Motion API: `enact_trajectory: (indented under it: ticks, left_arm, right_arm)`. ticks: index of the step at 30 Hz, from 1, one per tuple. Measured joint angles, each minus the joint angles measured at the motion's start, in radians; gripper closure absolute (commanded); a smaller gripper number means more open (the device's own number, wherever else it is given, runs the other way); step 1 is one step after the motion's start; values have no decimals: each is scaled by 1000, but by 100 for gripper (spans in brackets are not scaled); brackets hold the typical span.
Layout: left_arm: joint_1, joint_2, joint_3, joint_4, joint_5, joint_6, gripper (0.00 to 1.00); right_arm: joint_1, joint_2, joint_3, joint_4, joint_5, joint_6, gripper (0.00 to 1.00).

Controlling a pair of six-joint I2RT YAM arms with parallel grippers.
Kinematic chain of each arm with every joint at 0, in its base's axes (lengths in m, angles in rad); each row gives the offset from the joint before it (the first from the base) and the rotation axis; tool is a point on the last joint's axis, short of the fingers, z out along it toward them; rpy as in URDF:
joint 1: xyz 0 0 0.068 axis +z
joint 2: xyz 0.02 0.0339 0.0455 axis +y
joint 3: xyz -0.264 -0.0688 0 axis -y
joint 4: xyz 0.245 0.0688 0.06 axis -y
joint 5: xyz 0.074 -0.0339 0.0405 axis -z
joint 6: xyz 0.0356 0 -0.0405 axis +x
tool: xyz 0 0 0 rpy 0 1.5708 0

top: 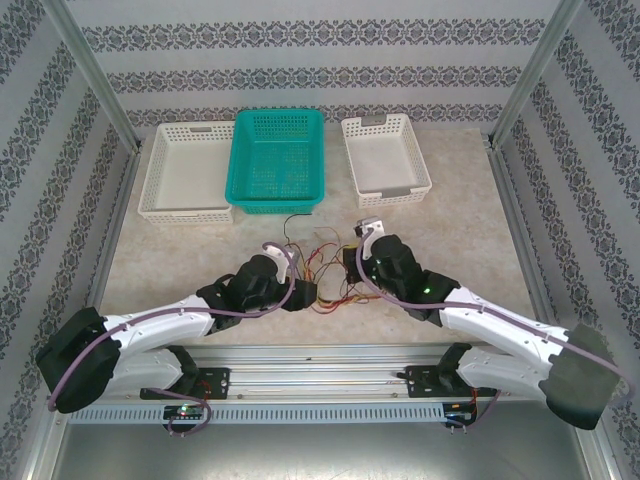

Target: Untangle the cables

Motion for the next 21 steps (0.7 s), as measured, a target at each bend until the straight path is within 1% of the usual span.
enact_trajectory:
  ticks: [2, 8, 11, 12, 15, 17, 21]
  left_arm:
    - [0, 1, 0, 11, 14, 3, 26]
    - [0, 32, -5, 77, 48, 3, 24]
    - [0, 39, -31, 116, 49, -4, 24]
    - [0, 39, -41, 127, 48, -10, 21]
    - [10, 38, -63, 158, 44, -50, 20]
    - [24, 33, -71, 179, 44, -85, 17]
    - [72, 6, -84, 243, 41, -182, 13]
  right_arm:
    - [-11, -14, 0, -8, -7, 7, 100]
    - [-34, -23, 12, -36, -52, 42, 100]
    - [-34, -42, 13, -33, -97, 49, 100]
    - [-34, -52, 13, -31, -113, 49, 100]
    - [-34, -92, 13, -25, -151, 45, 100]
    - [-37, -118, 13, -16, -176, 45, 100]
    - [-47, -155, 13, 2, -225, 38, 100]
